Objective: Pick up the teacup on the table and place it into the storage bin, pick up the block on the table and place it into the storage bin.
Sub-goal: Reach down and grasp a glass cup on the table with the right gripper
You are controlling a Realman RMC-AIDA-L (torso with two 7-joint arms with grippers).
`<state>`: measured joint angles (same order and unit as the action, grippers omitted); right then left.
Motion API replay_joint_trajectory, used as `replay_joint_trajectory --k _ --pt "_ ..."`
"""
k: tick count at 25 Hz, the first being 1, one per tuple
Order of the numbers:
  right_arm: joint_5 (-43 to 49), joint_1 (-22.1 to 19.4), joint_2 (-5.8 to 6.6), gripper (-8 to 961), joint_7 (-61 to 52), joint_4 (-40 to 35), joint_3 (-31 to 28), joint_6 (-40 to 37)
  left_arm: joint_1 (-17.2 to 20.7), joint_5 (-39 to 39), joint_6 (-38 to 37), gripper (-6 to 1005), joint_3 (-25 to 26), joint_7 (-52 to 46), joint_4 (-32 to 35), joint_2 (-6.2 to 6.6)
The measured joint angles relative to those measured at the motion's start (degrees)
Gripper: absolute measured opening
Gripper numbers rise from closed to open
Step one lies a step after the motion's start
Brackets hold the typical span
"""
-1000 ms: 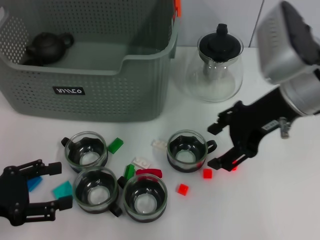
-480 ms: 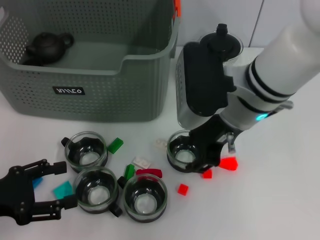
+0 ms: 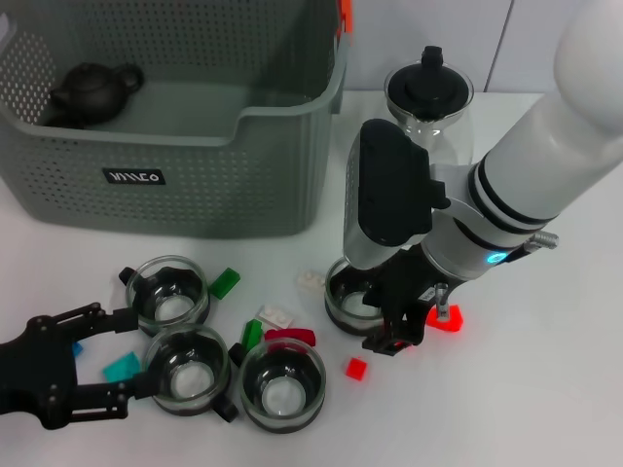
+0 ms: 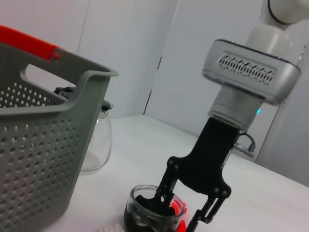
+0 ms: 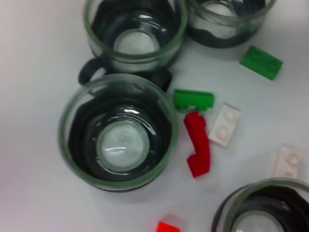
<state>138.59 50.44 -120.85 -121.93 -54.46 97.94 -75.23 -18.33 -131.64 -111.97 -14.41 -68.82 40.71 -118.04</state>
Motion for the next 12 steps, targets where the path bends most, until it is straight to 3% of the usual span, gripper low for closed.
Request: replay_joint_trajectory --k 7,12 --pt "-0.92 -0.22 0.26 435 -0.14 0.69 -0.50 0.63 -0.04 -0.02 0.01 905 0.00 0.00 -0.06 0.00" --pt "-1.40 -0.08 0.40 260 0.02 0.43 -2.22 -1.40 -0.04 -0.02 0.01 905 0.00 -0.01 -0.04 0.00"
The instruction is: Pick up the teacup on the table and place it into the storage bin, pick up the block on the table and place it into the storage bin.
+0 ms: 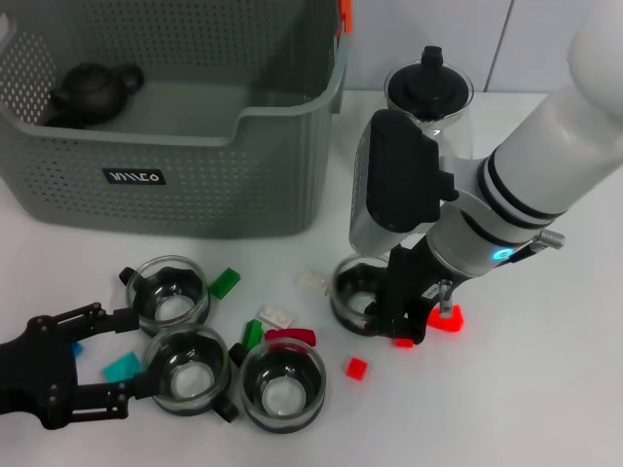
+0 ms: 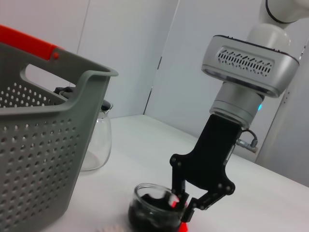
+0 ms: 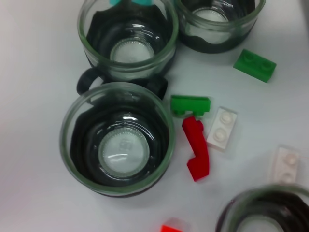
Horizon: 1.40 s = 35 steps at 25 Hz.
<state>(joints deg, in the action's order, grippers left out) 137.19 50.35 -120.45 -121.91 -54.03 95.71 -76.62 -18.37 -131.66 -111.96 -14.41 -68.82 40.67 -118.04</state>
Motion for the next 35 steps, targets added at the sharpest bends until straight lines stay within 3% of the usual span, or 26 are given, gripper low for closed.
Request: replay_joint_trajectory --k 6,11,15,18,21,26,35 --pt "-0.82 0.32 0.15 145 1.00 -0.76 -4.87 -4.74 -0.17 0.00 -0.01 905 0.00 0.00 0.02 0.00" --pt "-4.00 -1.12 0.21 66 4.22 -9.05 -17.27 -14.86 -0.28 0.00 -0.02 904 -0.01 0.00 0.02 0.00" --pt "-16.29 -3.52 0.27 50 8.83 -15.49 -27.71 -19.74 -0.11 0.00 -0.02 905 0.33 0.00 0.02 0.00" --pt "-27.09 -4.28 0.29 49 11.12 -16.20 -31.36 -16.64 -0.12 0.02 -0.02 904 0.60 0.00 0.03 0.01" --pt "-33.16 -3.40 0.10 49 11.14 -15.45 -29.93 -7.42 -0.59 0.12 0.00 904 0.63 -0.33 -0.05 0.00" --pt "-33.82 4.46 0.08 49 7.84 -8.20 -22.43 13.58 -1.31 0.17 0.00 904 0.62 -0.48 -0.87 -0.01" --pt "-27.71 29.11 -0.07 50 4.77 28.47 -21.22 41.73 -1.40 0.19 1.78 905 0.61 -0.52 -2.20 -0.48"
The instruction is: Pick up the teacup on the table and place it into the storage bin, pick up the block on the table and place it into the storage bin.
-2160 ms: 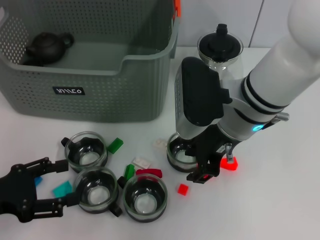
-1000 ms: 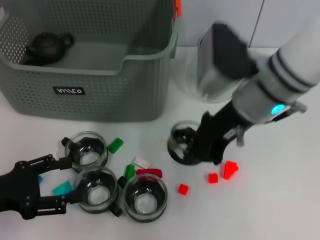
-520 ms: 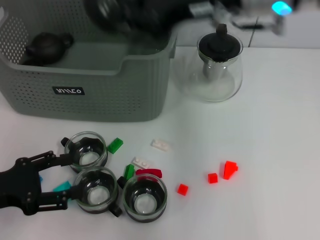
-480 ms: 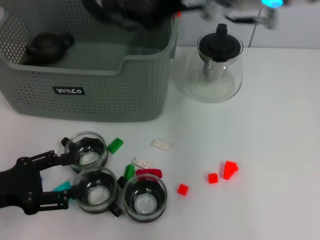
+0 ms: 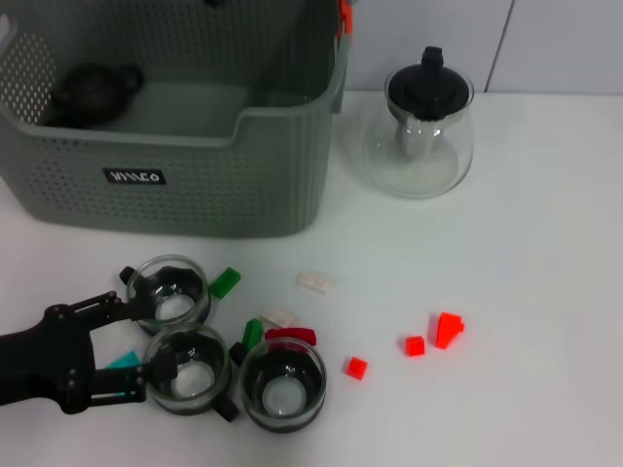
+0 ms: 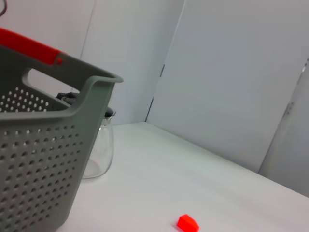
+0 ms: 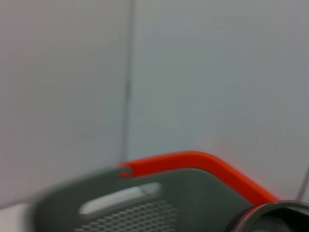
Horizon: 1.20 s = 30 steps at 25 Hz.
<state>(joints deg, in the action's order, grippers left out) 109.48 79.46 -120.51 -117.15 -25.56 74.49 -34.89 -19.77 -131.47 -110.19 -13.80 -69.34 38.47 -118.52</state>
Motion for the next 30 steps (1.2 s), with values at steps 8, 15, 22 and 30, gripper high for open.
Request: replay_joint_trajectory --k 8,15,22,30 --pt "-0.80 4.70 -1.23 49 0.02 10.54 10.55 9.74 -0.14 -0.31 1.02 905 -0.09 0.13 -1.10 -0.17" --pt "0.22 1.93 -0.16 50 -0.90 10.67 11.89 4.14 0.14 -0.45 1.65 904 -0.09 0.40 -1.68 -0.57" --pt "2.63 1.21 -0.18 91 -1.91 10.15 12.32 1.58 0.18 -0.56 2.46 905 -0.37 0.44 -1.77 -0.87" --pt "2.67 1.03 -0.04 137 -2.38 10.01 13.16 0.74 0.18 -0.55 2.48 904 -0.16 0.44 -1.74 -0.84"
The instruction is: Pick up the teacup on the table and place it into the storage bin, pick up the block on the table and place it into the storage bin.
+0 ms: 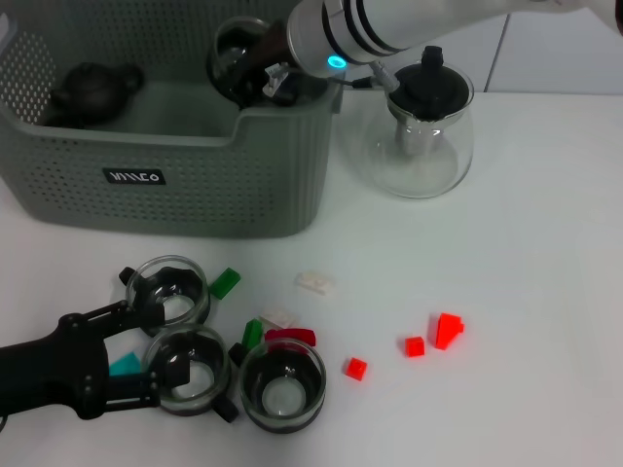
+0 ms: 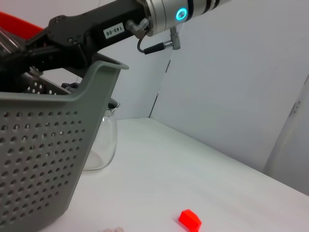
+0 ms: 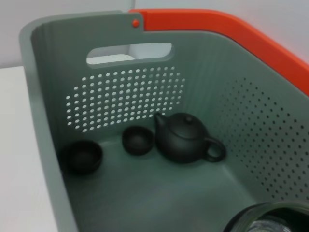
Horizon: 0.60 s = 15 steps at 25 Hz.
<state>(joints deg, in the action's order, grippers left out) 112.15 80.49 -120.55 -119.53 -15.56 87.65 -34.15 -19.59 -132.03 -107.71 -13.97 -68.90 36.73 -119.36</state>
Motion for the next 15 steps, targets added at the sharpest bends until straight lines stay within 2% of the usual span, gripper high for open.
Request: replay_joint_trajectory --k 8,12,14,15 --pt "0.17 -1.82 0.08 184 -1.26 -2.80 0.46 1.43 0.00 0.23 0.06 905 0.08 -0.07 0.02 0.01" --pt "0.02 -7.76 0.25 207 -1.47 -12.45 -1.69 1.05 0.00 0.33 0.05 905 0.09 -0.15 0.01 0.08" --pt "-1.07 -13.72 0.24 425 -1.18 -21.31 -4.15 0.58 0.10 0.32 0.06 905 0.11 -0.15 0.01 0.20" --pt "-2.37 -17.07 0.24 449 -0.55 -26.00 -5.25 -0.07 0.27 0.35 0.04 905 0.14 -0.14 0.04 0.24"
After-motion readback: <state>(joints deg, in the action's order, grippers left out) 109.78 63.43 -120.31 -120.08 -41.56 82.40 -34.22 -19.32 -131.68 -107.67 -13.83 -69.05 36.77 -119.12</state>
